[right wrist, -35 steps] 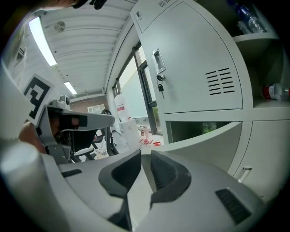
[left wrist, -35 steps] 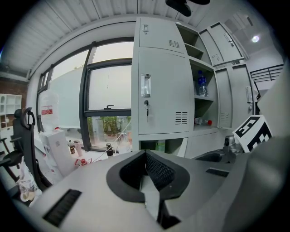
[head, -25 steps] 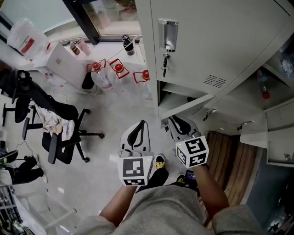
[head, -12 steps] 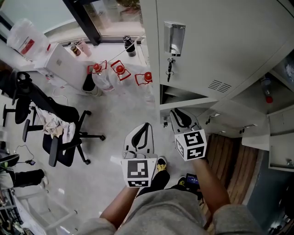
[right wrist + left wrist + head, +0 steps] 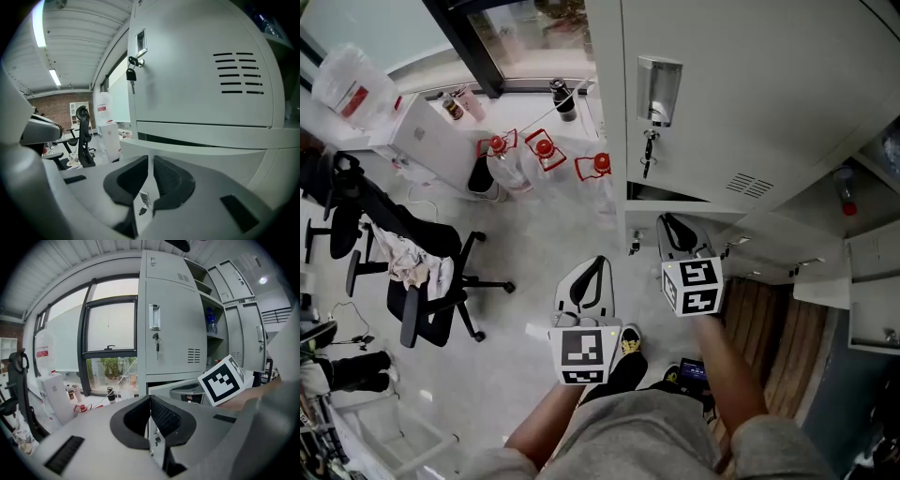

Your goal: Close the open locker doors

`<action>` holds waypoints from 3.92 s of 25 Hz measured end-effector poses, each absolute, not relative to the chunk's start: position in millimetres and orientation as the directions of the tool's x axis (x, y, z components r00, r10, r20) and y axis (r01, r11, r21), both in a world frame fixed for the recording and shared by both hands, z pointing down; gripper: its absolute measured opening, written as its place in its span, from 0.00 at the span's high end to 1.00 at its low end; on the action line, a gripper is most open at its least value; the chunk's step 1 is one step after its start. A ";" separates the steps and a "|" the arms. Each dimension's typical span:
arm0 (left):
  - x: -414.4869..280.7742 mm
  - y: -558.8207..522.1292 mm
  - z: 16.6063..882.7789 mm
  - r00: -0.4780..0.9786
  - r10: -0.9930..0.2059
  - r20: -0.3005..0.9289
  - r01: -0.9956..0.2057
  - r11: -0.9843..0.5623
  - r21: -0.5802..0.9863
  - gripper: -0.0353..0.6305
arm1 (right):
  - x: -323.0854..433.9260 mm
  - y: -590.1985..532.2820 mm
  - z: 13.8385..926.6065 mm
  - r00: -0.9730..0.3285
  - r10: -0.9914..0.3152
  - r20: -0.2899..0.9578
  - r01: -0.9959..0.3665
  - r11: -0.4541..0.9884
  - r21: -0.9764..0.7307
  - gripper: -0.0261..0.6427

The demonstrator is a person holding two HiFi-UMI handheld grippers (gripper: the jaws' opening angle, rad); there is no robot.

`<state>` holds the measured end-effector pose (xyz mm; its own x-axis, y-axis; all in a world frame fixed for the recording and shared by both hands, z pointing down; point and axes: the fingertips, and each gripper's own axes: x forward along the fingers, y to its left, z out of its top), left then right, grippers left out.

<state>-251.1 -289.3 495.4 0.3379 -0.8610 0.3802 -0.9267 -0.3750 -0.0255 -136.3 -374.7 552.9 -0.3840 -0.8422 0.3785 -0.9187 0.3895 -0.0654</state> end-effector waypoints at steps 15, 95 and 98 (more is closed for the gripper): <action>-243.3 -293.8 493.2 0.361 -0.852 0.379 -0.914 -0.405 -0.039 0.93 | -113.9 -398.3 558.3 -0.289 -0.877 0.384 -0.954 0.297 -0.038 0.90; 185.1 -126.9 420.3 0.811 -0.513 0.280 -0.521 -0.852 -0.052 0.93 | 339.4 -20.7 338.8 0.128 -0.991 0.048 -0.989 -0.131 -0.065 0.90; 187.2 -125.6 419.6 0.806 -0.521 0.280 -0.528 -0.847 -0.055 0.93 | 341.5 -23.7 337.8 0.101 -0.994 0.042 -0.992 -0.103 -0.074 0.90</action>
<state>187.2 -125.6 419.6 0.8064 -0.5211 0.2797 -0.5282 -0.8473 -0.0555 341.5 -23.7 337.8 0.1005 -0.9940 0.0421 -0.9919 -0.1034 -0.0736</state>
